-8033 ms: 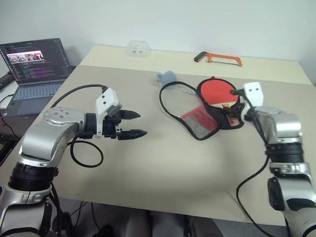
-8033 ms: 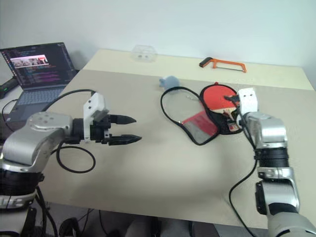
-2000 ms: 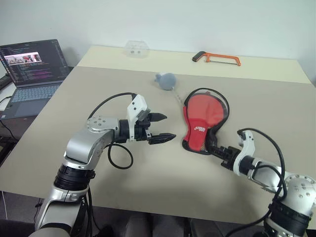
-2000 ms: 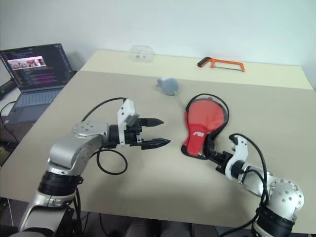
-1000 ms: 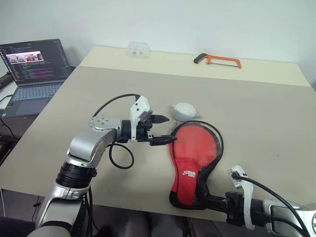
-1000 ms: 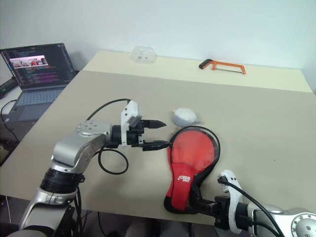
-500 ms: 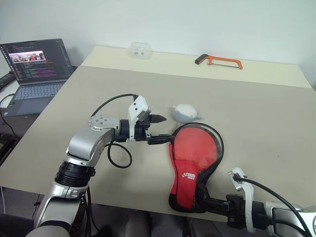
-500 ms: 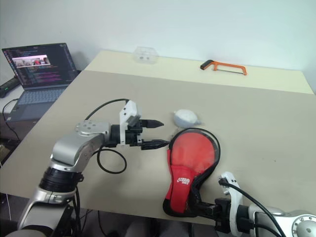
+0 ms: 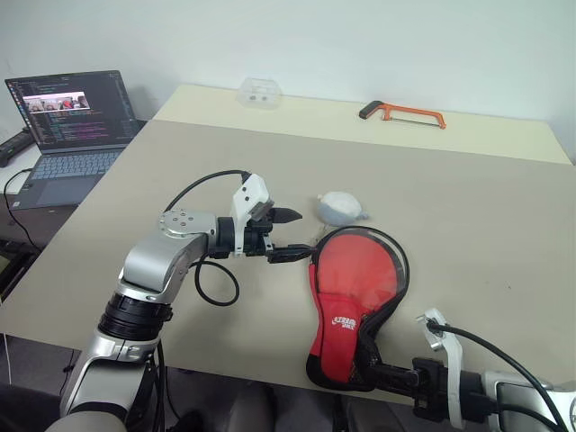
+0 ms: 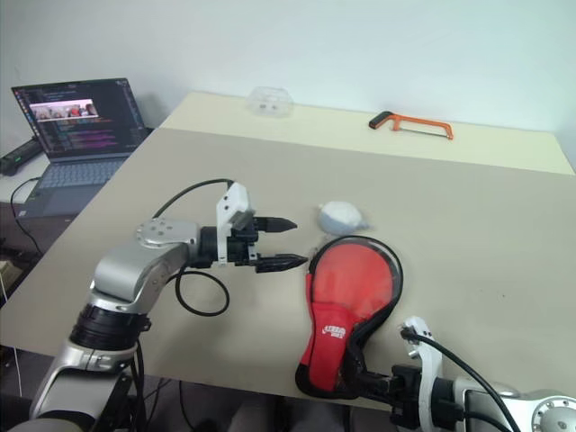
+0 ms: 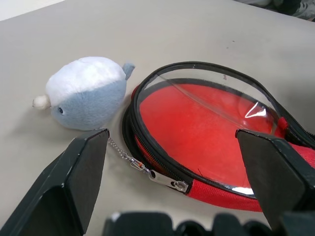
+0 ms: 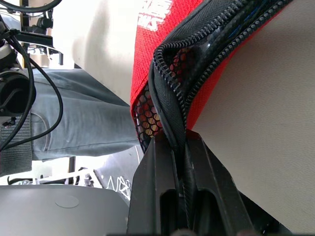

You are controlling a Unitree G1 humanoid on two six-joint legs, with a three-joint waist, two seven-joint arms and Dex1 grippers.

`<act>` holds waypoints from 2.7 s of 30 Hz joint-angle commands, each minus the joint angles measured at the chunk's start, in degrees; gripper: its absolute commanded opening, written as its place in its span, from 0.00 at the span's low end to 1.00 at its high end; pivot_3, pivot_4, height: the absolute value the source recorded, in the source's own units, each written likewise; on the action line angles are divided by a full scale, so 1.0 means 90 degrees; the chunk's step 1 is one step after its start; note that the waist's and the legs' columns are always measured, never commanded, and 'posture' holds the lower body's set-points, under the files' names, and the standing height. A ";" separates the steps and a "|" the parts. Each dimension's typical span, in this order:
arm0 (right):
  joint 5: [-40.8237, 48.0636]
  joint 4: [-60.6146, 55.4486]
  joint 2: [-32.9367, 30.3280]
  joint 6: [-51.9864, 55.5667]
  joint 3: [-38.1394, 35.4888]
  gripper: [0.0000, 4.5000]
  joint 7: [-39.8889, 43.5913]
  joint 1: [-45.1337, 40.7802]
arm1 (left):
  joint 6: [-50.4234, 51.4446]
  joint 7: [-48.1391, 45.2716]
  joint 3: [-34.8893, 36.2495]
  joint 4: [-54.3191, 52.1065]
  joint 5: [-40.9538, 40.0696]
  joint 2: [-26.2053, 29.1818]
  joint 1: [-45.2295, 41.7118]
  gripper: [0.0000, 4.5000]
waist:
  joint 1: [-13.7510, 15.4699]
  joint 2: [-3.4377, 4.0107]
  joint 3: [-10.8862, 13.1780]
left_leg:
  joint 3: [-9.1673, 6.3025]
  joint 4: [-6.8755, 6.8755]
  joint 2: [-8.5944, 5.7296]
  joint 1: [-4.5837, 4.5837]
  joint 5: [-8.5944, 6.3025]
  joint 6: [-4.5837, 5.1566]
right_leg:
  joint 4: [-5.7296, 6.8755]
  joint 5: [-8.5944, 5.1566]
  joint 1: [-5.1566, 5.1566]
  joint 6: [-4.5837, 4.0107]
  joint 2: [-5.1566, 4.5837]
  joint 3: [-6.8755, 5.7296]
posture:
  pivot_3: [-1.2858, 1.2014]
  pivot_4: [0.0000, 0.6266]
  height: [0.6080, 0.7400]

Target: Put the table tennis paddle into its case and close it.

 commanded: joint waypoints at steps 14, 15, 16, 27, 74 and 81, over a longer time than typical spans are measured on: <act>-0.0212 0.0390 -0.0368 0.0461 -0.0021 0.64 0.0544 -0.0800 | -0.0314 -0.0042 -0.0034 0.0072 0.0177 0.0023 -0.0207 1.00 | 0.0052 0.0000 0.0000 | -0.0044 0.0047 -0.0001 -0.0002 -0.0012 0.0021 | 0.0006 0.0000 0.0033 -0.0001 0.0000 -0.0034 | 0.52 0.24 1.00; -0.0431 0.0322 -0.0520 0.0590 -0.0117 0.73 0.0818 -0.0757 | -0.0334 -0.0042 -0.0033 0.0086 0.0179 0.0016 -0.0212 1.00 | 0.0052 0.0000 0.0000 | -0.0044 0.0048 -0.0001 -0.0002 -0.0013 0.0021 | 0.0005 0.0000 0.0033 -0.0001 0.0000 -0.0034 | 0.52 0.24 1.00; -0.0602 0.0275 -0.0631 0.0678 -0.0183 0.81 0.1030 -0.0721 | -0.0349 -0.0042 -0.0032 0.0096 0.0183 0.0009 -0.0216 1.00 | 0.0052 0.0000 0.0000 | -0.0044 0.0049 -0.0002 -0.0003 -0.0013 0.0021 | 0.0005 0.0000 0.0033 -0.0001 -0.0001 -0.0035 | 0.52 0.24 1.00; -0.4596 0.0663 -0.2298 0.0045 -0.3375 1.00 0.5950 -0.0415 | -0.0731 0.0066 0.0114 0.0684 0.0295 -0.0165 -0.0609 1.00 | 0.0070 0.0004 0.0000 | -0.0057 0.0059 -0.0023 -0.0001 -0.0014 0.0024 | 0.0004 0.0001 0.0045 -0.0002 0.0005 -0.0053 | 0.52 0.24 1.00; -1.0170 0.2178 0.3645 -0.1274 0.1174 1.00 0.3392 -0.2874 | -0.5137 0.2073 -0.0640 0.9059 0.3891 -0.3501 -0.4110 1.00 | 0.0234 0.0004 -0.0002 | -0.0061 0.0063 -0.0027 -0.0023 0.0001 -0.0001 | 0.0006 0.0005 0.0034 -0.0010 0.0003 -0.0120 | 0.52 0.24 1.00; -1.0336 0.2229 0.3692 -0.1109 0.1144 1.00 0.3363 -0.2870 | -0.5013 0.2603 -0.0670 0.9148 0.4164 -0.3567 -0.4186 0.64 | 0.0233 0.0004 -0.0004 | -0.0057 0.0063 -0.0029 -0.0016 0.0001 -0.0001 | 0.0008 0.0005 0.0039 -0.0010 0.0004 -0.0121 | 0.52 0.24 1.00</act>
